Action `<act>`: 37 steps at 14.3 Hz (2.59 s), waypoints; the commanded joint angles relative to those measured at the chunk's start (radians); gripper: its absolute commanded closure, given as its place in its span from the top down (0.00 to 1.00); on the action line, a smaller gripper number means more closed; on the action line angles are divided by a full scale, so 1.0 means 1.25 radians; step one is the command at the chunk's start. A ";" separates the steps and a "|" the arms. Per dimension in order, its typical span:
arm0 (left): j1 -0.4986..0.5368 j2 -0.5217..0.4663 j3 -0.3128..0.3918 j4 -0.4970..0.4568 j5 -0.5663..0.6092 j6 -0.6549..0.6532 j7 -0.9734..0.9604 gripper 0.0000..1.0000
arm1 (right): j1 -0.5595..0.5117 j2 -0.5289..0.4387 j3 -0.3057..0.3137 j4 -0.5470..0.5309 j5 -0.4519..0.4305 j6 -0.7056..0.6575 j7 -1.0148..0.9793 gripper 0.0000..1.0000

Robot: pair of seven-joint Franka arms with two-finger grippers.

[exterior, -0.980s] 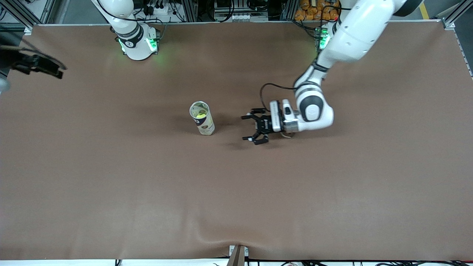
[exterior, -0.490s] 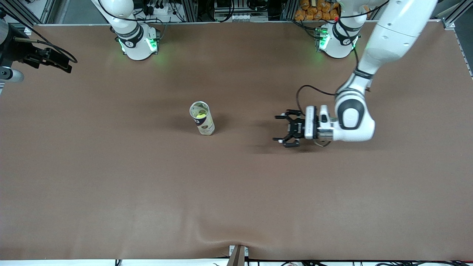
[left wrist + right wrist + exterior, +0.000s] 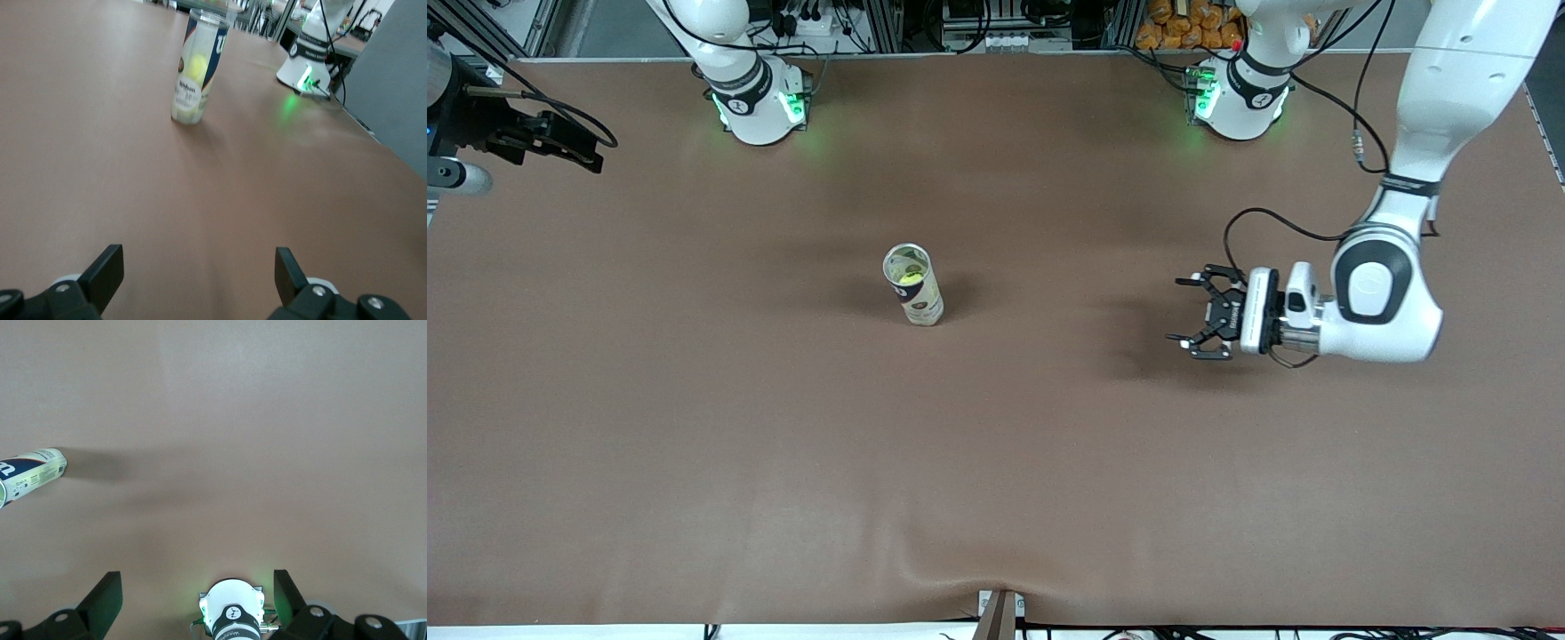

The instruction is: Insert tennis ball vertically with right arm

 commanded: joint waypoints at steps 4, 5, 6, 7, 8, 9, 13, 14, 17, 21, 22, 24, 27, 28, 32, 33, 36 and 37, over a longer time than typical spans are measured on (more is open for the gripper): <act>0.040 0.002 -0.001 0.120 0.165 -0.092 -0.258 1.00 | 0.112 0.005 -0.033 0.018 -0.036 0.015 -0.036 1.00; 0.046 0.005 -0.001 0.146 0.193 -0.130 -0.334 1.00 | 0.221 0.007 -0.118 0.015 -0.077 0.026 -0.035 1.00; 0.053 -0.003 0.004 0.169 0.221 -0.165 -0.414 1.00 | 0.309 0.007 -0.197 0.007 -0.088 0.039 -0.036 1.00; 0.055 -0.009 0.005 0.203 0.260 -0.193 -0.483 1.00 | 0.326 0.007 -0.218 0.001 -0.088 0.042 -0.040 1.00; 0.057 -0.009 0.007 0.252 0.296 -0.228 -0.542 1.00 | 0.332 0.007 -0.231 0.001 -0.088 0.042 -0.070 1.00; 0.057 -0.010 0.010 0.301 0.333 -0.269 -0.599 1.00 | 0.360 0.007 -0.278 0.001 -0.087 0.045 -0.121 1.00; 0.006 -0.129 0.058 0.346 0.450 -0.375 -0.934 1.00 | 0.549 0.003 -0.521 -0.032 -0.082 0.056 -0.192 1.00; -0.014 -0.165 0.058 0.347 0.490 -0.392 -1.044 1.00 | 0.607 0.002 -0.579 -0.032 -0.082 0.056 -0.192 1.00; -0.053 -0.254 0.058 0.341 0.555 -0.460 -1.396 1.00 | 0.738 0.002 -0.721 -0.033 -0.082 0.065 -0.192 1.00; -0.133 -0.362 0.090 0.342 0.680 -0.480 -1.528 1.00 | 0.765 -0.002 -0.759 -0.066 -0.082 0.116 -0.193 1.00; -0.133 -0.376 0.103 0.345 0.689 -0.479 -1.533 1.00 | 0.754 -0.003 -0.754 -0.065 -0.082 0.115 -0.195 1.00; -0.143 -0.386 0.192 0.347 0.685 -0.474 -1.537 1.00 | 0.726 -0.007 -0.755 -0.055 -0.081 0.127 -0.193 1.00; -0.162 -0.435 0.246 0.340 0.678 -0.474 -1.541 1.00 | 0.728 -0.001 -0.775 -0.029 -0.084 0.151 -0.194 1.00; -0.162 -0.452 0.245 0.337 0.680 -0.473 -1.546 1.00 | 0.729 -0.001 -0.773 -0.030 -0.081 0.154 -0.192 1.00; -0.143 -0.538 0.230 0.230 0.689 -0.422 -1.560 1.00 | 0.729 0.005 -0.771 -0.031 -0.060 0.175 -0.189 1.00; -0.142 -0.534 0.232 0.222 0.690 -0.392 -1.558 1.00 | 0.729 0.009 -0.772 -0.033 -0.040 0.175 -0.191 1.00; -0.143 -0.523 0.232 0.229 0.691 -0.370 -1.555 1.00 | 0.732 0.018 -0.771 -0.036 -0.035 0.174 -0.192 1.00; -0.143 -0.511 0.232 0.237 0.693 -0.360 -1.549 1.00 | 0.731 0.018 -0.771 -0.035 -0.035 0.175 -0.193 1.00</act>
